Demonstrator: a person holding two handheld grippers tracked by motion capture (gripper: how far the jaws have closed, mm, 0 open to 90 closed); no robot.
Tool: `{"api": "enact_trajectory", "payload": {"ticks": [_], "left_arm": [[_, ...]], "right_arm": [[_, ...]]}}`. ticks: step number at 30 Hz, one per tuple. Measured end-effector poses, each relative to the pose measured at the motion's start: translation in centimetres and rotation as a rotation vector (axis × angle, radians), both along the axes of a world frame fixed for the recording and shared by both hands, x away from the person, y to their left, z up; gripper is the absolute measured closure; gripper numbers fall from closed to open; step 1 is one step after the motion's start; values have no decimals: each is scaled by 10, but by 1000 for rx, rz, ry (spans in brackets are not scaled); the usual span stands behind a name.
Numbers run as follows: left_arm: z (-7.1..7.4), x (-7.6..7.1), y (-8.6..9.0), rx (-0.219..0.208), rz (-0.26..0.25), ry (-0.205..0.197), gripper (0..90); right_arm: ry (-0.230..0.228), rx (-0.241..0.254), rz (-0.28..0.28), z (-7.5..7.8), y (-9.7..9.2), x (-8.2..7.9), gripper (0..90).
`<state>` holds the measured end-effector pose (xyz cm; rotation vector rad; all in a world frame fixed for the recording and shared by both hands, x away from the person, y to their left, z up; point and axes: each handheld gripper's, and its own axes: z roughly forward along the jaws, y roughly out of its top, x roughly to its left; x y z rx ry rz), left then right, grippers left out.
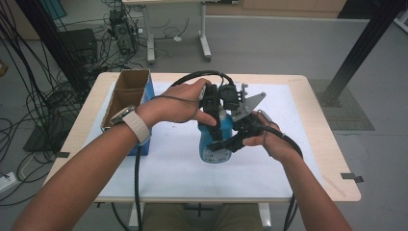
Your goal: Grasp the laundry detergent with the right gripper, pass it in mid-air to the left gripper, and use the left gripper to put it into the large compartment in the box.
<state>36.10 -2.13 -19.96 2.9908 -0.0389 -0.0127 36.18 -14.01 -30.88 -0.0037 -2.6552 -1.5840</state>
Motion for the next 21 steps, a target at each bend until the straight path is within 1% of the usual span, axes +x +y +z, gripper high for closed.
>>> {"api": "enact_trajectory", "payload": {"ticks": [13, 21], "left_arm": [[0, 0, 0, 4, 2, 5, 374], [0, 0, 0, -1, 4, 5, 374]], "right_arm": [[6, -2, 1, 0, 0, -1, 431], [2, -4, 2, 1, -1, -1, 431]]}}
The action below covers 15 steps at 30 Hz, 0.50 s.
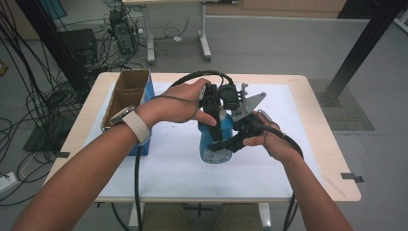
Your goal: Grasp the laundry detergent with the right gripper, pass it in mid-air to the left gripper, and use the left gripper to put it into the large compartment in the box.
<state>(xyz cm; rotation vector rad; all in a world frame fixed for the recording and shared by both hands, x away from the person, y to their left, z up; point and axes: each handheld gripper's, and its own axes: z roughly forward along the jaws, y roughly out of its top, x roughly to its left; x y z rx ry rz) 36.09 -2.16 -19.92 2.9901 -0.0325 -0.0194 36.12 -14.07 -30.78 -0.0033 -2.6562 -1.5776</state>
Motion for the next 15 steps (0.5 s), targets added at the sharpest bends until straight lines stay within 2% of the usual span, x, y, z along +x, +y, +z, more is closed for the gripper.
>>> {"api": "enact_trajectory", "payload": {"ticks": [15], "left_arm": [[0, -1, 1, -1, 2, -5, 374]], "right_arm": [[-4, 2, 0, 0, 0, 0, 431]]}}
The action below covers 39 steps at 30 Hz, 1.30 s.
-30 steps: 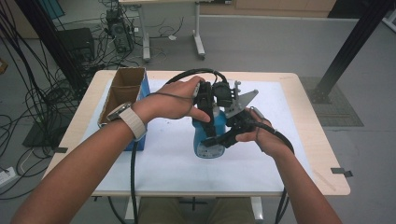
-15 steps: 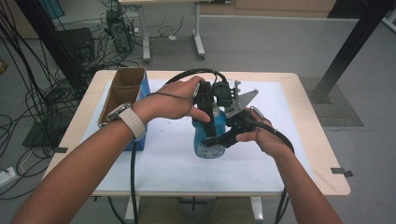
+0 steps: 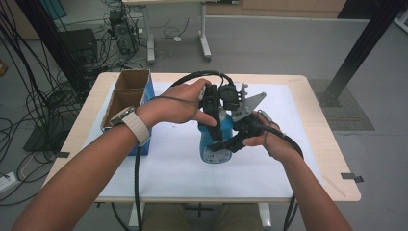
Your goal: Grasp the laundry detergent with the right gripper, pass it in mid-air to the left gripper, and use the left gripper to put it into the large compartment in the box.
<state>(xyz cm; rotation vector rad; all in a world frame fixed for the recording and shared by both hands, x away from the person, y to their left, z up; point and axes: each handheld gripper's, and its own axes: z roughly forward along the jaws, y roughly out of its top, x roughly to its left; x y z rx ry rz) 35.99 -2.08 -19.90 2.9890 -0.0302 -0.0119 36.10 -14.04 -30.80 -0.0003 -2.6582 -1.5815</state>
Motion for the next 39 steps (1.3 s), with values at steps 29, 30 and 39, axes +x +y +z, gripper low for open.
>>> {"api": "enact_trajectory", "payload": {"ticks": [29, 30, 39], "left_arm": [[1, -1, 2, -3, 5, -4, 374], [1, -1, 2, -2, 4, -4, 374], [1, -1, 2, 0, 7, -5, 374]], "right_arm": [[-8, 3, 0, 1, 1, 0, 431], [-7, 3, 0, 1, 1, -1, 431], [-8, 2, 0, 0, 1, 0, 431]]}}
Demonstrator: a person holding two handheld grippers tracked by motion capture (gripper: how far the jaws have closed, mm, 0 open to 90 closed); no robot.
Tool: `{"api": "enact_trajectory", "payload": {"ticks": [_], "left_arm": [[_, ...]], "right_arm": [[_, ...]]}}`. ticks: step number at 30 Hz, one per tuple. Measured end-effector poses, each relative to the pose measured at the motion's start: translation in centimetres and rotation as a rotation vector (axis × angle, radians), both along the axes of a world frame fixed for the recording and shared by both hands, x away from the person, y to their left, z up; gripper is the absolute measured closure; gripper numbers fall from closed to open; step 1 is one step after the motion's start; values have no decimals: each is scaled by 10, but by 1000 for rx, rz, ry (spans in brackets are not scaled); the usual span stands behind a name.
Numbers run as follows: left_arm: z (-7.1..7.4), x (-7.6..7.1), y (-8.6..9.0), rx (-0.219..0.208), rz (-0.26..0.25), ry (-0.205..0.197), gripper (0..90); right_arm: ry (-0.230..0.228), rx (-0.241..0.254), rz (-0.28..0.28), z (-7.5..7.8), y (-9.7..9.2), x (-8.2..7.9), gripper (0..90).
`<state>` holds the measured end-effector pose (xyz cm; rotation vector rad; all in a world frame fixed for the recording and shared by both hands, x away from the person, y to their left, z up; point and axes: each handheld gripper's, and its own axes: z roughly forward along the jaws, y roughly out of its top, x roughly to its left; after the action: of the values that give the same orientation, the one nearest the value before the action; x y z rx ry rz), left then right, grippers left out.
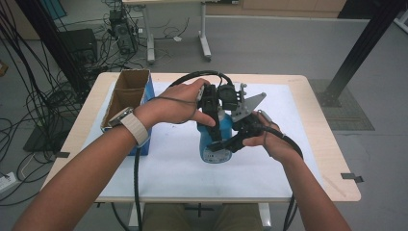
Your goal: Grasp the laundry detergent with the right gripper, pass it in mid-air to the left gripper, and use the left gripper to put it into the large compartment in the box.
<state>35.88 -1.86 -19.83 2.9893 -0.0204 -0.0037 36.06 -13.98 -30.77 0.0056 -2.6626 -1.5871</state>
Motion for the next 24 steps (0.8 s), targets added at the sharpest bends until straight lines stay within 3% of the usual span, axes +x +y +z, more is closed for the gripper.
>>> {"api": "enact_trajectory", "payload": {"ticks": [24], "left_arm": [[-1, 0, 4, -7, 11, 6, 374]], "right_arm": [[-5, -1, 8, -1, 3, 0, 430]]}}
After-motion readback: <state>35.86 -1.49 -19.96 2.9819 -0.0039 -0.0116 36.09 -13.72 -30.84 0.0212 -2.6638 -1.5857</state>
